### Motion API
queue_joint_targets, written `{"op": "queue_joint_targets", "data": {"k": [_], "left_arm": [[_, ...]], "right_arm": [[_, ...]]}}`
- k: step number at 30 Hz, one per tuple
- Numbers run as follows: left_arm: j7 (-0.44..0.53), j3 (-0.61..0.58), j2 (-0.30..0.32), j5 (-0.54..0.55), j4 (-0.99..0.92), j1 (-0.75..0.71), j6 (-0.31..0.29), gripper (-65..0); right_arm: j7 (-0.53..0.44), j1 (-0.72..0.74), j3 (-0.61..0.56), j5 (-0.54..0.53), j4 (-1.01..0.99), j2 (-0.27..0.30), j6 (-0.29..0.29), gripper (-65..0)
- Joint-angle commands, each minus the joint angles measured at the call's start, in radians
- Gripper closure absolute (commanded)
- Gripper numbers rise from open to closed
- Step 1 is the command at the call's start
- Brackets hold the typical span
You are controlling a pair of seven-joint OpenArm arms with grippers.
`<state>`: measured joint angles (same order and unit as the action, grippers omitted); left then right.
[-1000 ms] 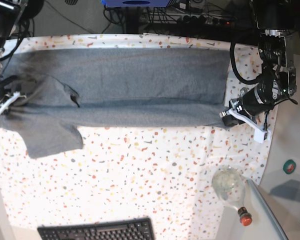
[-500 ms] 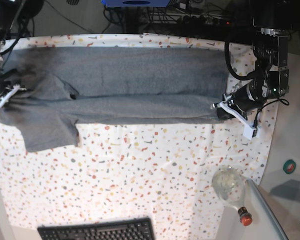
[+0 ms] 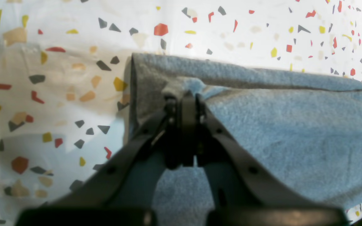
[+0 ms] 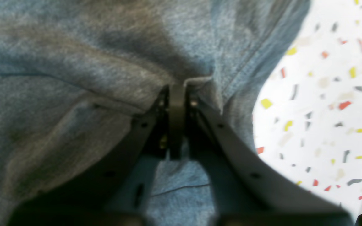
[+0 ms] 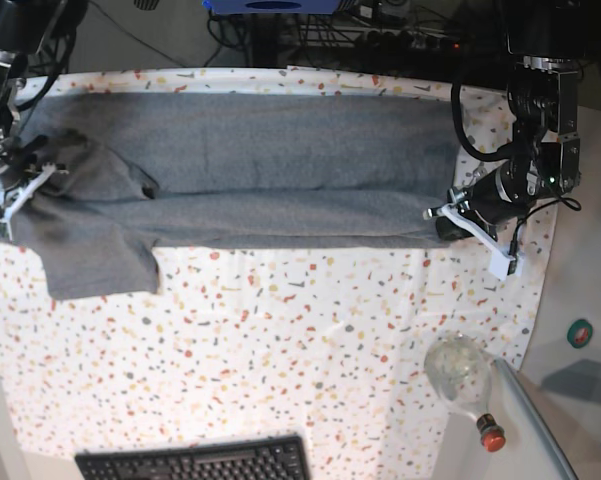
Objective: Layout the t-shirt on the table in an organized manner, then fold the t-shirt properly
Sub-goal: 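Hold the folded shirt edge with both grippers and pull it taut, then release the shirt and reposition both grippers at the folded strip's ends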
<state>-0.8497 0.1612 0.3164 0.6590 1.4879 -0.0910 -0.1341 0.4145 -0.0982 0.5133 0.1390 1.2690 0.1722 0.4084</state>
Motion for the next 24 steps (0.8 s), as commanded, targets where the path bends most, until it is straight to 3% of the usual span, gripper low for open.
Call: {"op": "queue_joint_targets", "data": {"k": [1, 4, 11, 14, 18, 20, 22, 24], "left_arm": [[0.019, 0.007, 0.014, 0.008, 0.015, 0.012, -0.003, 0.0], [0.019, 0.008, 0.016, 0.008, 0.015, 0.015, -0.003, -3.6], [0.019, 0.033, 0.017, 0.011, 0.032, 0.021, -0.002, -40.6], [0.019, 0.133, 0.013, 0.015, 0.066, 0.015, -0.002, -48.7], [0.013, 0.2, 0.01, 0.043, 0.148, -0.02, -0.002, -47.6], [0.013, 0.197, 0.01, 0.103, 0.175, -0.052, -0.002, -40.0], [0.014, 0.2, 0.01, 0.163, 0.173, -0.074, -0.002, -22.5], [0.017, 0.209, 0.011, 0.192, 0.148, -0.088, -0.002, 0.0]], "right_arm": [[-0.009, 0.008, 0.025, -0.005, 0.025, 0.014, -0.006, -11.7], [-0.009, 0.016, 0.094, 0.0, 0.033, 0.002, -0.006, -20.3], [-0.009, 0.008, 0.183, 0.0, 0.125, 0.0, -0.006, -21.5], [-0.009, 0.016, 0.212, 0.0, 0.179, 0.0, -0.007, -21.5], [-0.009, 0.059, 0.221, 0.0, 0.191, 0.002, -0.009, -21.5], [-0.013, 0.097, 0.209, -0.003, 0.154, 0.003, -0.004, -21.2], [-0.015, 0.154, 0.15, -0.003, 0.102, 0.008, -0.004, -15.5], [-0.015, 0.217, 0.095, -0.005, 0.034, 0.026, -0.004, -1.7]]}}
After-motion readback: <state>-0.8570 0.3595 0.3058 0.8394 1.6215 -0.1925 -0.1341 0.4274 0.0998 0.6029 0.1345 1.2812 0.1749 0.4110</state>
